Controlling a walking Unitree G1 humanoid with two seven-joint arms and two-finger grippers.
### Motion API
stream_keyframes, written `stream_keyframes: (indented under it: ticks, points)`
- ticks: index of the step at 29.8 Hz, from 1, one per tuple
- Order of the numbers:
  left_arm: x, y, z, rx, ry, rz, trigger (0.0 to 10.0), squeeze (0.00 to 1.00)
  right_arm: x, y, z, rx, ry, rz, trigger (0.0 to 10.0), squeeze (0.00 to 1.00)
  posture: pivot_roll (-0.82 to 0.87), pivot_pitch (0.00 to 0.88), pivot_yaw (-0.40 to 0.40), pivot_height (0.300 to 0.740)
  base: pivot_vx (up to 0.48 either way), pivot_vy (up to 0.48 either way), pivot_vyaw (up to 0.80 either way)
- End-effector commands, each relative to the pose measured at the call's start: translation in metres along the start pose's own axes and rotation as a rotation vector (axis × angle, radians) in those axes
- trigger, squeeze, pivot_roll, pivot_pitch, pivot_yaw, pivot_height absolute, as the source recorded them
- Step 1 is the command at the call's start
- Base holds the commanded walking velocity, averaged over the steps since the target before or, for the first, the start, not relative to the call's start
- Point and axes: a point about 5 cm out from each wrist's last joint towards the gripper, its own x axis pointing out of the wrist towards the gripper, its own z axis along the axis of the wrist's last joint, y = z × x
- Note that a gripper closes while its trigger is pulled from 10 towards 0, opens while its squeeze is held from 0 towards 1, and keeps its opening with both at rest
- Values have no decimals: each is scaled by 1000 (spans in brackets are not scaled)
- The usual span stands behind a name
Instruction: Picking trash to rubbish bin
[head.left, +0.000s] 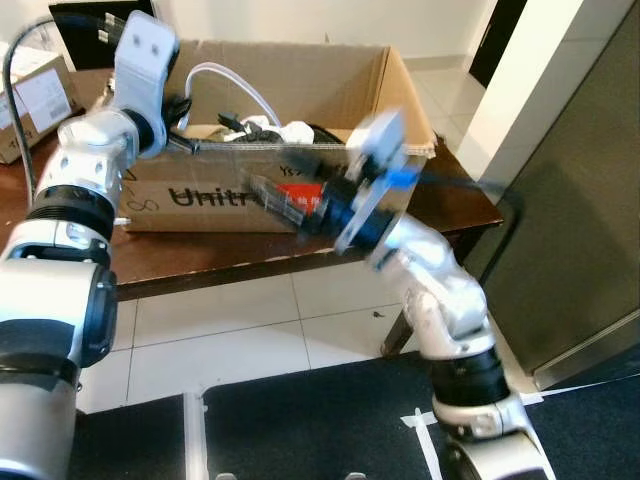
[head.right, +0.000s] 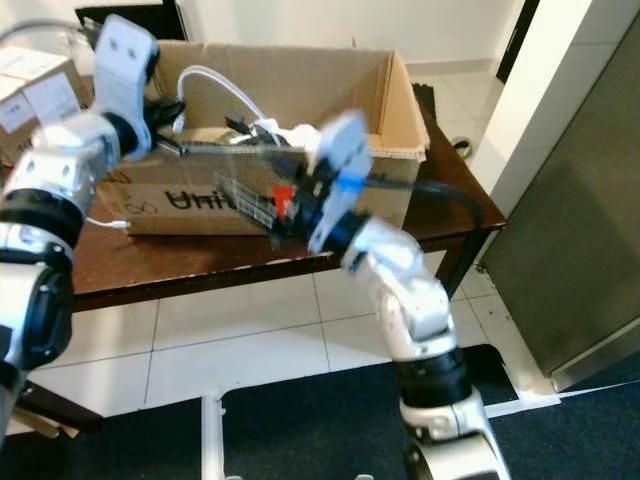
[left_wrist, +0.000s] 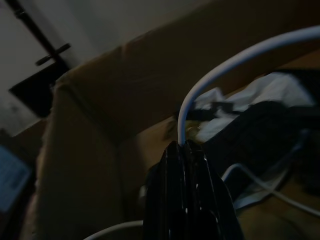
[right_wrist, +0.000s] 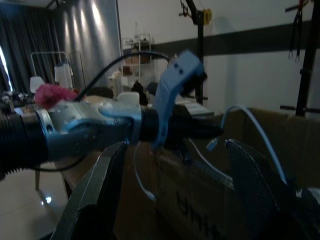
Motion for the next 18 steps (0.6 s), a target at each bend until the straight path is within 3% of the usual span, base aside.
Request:
stream_keyframes:
  ticks: [1,6,10,11,13,14,18]
  points:
    - [-8,-4,-49,67,193,0,0,0,2,-1,5,-14,13,-3,10000,0,4,130,17,740,0,0,0]
    - [-11,-19,-74,109,269,-50,0,0,6,-5,9,-120,72,-43,10000,0,-3,135,15,740,0,0,0]
    - [-12,-27,-85,56,319,-81,0,0,8,-5,13,-136,73,-63,10000,0,-8,139,15,740,0,0,0]
    - [-12,-26,-84,45,321,-72,10000,0,8,-5,14,-131,71,-68,10000,0,-10,140,17,740,0,0,0]
    - [-12,-26,-84,45,321,-72,10000,0,8,-5,14,-131,71,-68,10000,0,-10,140,17,740,0,0,0]
    - [-10,-25,-81,25,313,-66,10000,1000,8,-6,15,-126,71,-73,10000,0,-10,141,17,740,0,0,0]
    - [-6,-20,-67,-14,273,-24,10000,1000,7,-7,16,-118,74,-87,10000,0,-6,142,16,740,0,0,0]
